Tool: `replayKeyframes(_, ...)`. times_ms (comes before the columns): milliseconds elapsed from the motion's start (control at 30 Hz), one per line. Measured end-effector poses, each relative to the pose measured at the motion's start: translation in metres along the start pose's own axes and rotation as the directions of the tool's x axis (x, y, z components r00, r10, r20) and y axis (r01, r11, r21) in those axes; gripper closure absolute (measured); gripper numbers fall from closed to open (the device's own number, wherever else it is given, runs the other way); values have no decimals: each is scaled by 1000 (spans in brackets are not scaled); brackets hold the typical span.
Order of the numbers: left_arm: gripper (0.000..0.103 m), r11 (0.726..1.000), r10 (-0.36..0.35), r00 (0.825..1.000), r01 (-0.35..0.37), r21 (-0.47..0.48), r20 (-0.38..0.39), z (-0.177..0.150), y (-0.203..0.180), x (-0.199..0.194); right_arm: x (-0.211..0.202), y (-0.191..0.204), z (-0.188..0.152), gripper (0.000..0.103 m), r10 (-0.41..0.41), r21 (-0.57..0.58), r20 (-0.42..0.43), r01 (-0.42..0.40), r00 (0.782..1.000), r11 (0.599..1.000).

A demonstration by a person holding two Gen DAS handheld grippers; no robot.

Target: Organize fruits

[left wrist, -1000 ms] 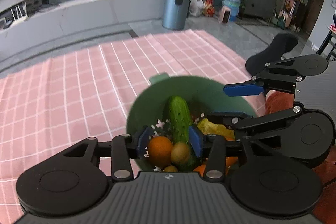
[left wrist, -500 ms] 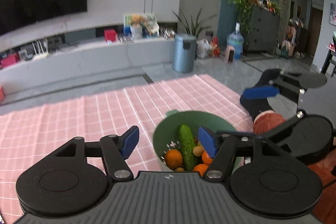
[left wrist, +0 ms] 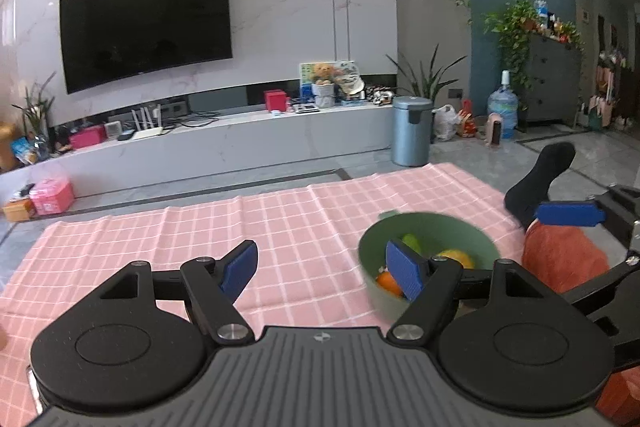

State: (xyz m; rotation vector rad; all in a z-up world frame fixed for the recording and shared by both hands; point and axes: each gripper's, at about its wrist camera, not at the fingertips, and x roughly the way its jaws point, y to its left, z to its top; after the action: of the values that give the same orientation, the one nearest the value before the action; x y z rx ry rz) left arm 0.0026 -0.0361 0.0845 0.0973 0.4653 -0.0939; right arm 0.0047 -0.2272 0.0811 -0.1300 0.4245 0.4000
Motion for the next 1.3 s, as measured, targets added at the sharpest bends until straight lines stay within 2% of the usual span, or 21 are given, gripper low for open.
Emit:
replayKeyframes(200,17,999,43,999,-43,-12,-15,-21,-2,-7,-7,17,-26,5,-68,84,1,68,998,994)
replayKeyframes(400,17,996,76,995,-78,-38,-61,-38,3,4,3,35,-51,5,-149,16,0,149,989,989)
replayKeyframes(500,17,994,104,992,-106,-29,-72,-49,5,10,10,35,-61,5,-167,11,-8,167,986,986)
replayKeyframes(633,17,994,109,988,-110,-7,-110,-67,6,17,20,28,-70,5,-196,26,-35,197,980,980)
replayKeyframes(800,17,993,120,980,-121,2,-158,-80,5,26,27,16,-75,5,-193,95,-65,198,979,976)
replayKeyframes(1033,17,991,126,975,-131,-18,-183,-85,7,27,35,21,-77,5,-142,66,-75,147,987,987)
replayKeyframes(1300,17,990,131,975,-139,-33,-180,-84,10,23,35,19,-78,5,-131,80,-72,136,989,987)
